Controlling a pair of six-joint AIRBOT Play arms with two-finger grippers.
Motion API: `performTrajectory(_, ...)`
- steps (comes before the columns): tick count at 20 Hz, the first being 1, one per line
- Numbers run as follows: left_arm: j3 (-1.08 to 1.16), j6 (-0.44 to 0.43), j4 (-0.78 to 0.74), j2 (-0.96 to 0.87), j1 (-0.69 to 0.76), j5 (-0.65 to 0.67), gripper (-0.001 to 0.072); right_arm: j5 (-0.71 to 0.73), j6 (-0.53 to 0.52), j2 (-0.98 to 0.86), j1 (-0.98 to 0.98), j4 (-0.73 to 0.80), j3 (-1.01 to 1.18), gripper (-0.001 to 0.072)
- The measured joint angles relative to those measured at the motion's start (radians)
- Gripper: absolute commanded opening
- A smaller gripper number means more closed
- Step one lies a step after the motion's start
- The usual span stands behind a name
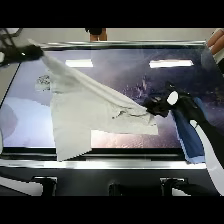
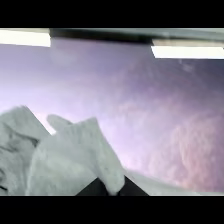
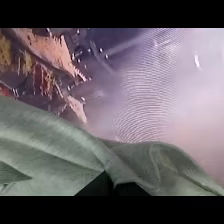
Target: Fold the shirts.
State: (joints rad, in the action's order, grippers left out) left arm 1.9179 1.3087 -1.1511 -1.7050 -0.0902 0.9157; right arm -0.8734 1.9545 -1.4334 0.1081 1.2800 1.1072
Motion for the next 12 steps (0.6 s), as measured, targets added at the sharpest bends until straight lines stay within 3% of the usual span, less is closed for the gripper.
performTrajectory(1,0.0,0.0,0.003,-0.034,0.02,0.05,0.0042,0.024,0.014,-0.023,0.0,-0.015,-0.003,0.0064)
performTrajectory(2,0.0,0.0,0.005,-0.063,0.035,0.101,0.0137,0.046,0.022,-0.039,0.0,-0.028,-0.005,0.0177)
performTrajectory(3,0.0,0.0,0.004,-0.083,0.045,0.146,0.036,0.056,0.028,-0.048,-0.005,-0.038,0.0,0.0392)
performTrajectory(4,0.001,0.005,0.0,-0.096,0.05,0.19,0.0611,0.049,0.031,-0.052,-0.014,-0.045,0.011,0.0544)
performTrajectory(5,0.005,0.021,-0.011,-0.104,0.053,0.24,0.0659,0.018,0.022,-0.051,-0.032,-0.052,0.034,0.0566)
performTrajectory(7,0.025,0.066,-0.06,-0.109,0.032,0.351,0.0635,-0.089,-0.055,-0.038,-0.097,-0.057,0.095,0.0565)
performTrajectory(8,0.033,0.086,-0.095,-0.108,0.007,0.418,0.0537,-0.159,-0.102,-0.029,-0.143,-0.059,0.129,0.056)
performTrajectory(9,0.037,0.101,-0.111,-0.107,-0.021,0.487,0.0496,-0.23,-0.144,-0.021,-0.19,-0.061,0.152,0.0556)
performTrajectory(12,-0.008,0.141,-0.11,-0.094,-0.124,0.681,0.0496,-0.446,-0.242,-0.003,-0.333,-0.051,0.171,0.0555)
